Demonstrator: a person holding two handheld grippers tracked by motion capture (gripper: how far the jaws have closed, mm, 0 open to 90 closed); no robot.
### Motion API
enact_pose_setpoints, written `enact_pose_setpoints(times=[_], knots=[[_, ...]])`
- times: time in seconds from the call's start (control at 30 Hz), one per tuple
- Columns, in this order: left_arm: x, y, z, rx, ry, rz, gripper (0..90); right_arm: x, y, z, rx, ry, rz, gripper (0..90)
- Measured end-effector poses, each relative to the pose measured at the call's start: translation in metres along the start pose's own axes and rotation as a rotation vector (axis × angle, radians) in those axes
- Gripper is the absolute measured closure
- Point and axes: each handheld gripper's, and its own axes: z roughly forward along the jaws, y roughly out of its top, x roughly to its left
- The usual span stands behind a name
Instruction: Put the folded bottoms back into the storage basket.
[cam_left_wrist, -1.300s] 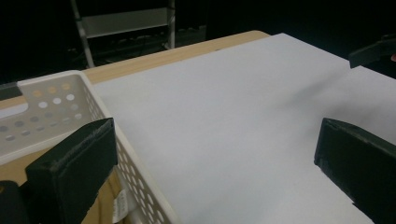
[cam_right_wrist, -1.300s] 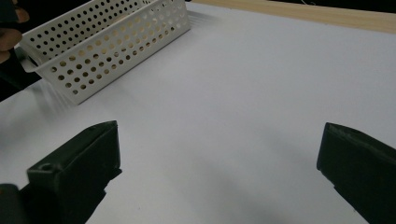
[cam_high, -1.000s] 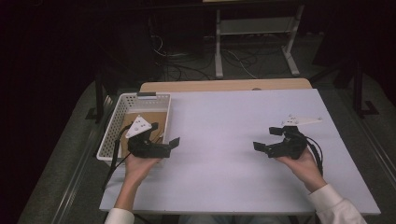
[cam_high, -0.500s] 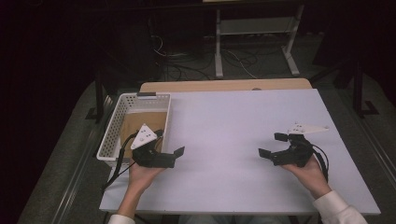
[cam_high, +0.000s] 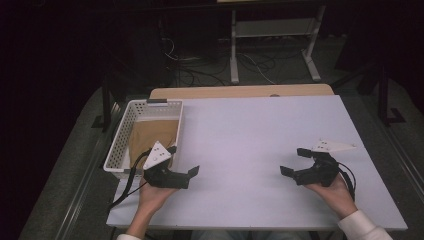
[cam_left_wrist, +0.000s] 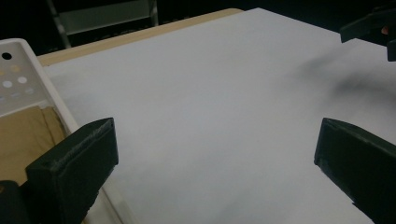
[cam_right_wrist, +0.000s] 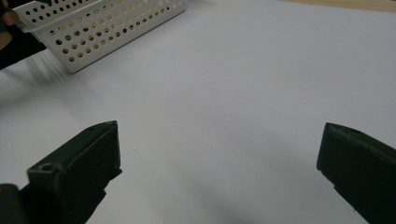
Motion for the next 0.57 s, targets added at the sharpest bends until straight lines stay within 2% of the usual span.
enact_pose_setpoints(times=[0.33,0.57], knots=[[-0.009,-0.008,0.003,0.031,-0.024,0.016,0.4,0.001,-0.017,-0.009,0.002,-0.016,-0.035,0.0],[-0.013,-0.010,0.004,0.041,-0.040,0.012,0.4,0.000,-0.020,-0.011,-0.006,-0.021,-0.041,0.0]])
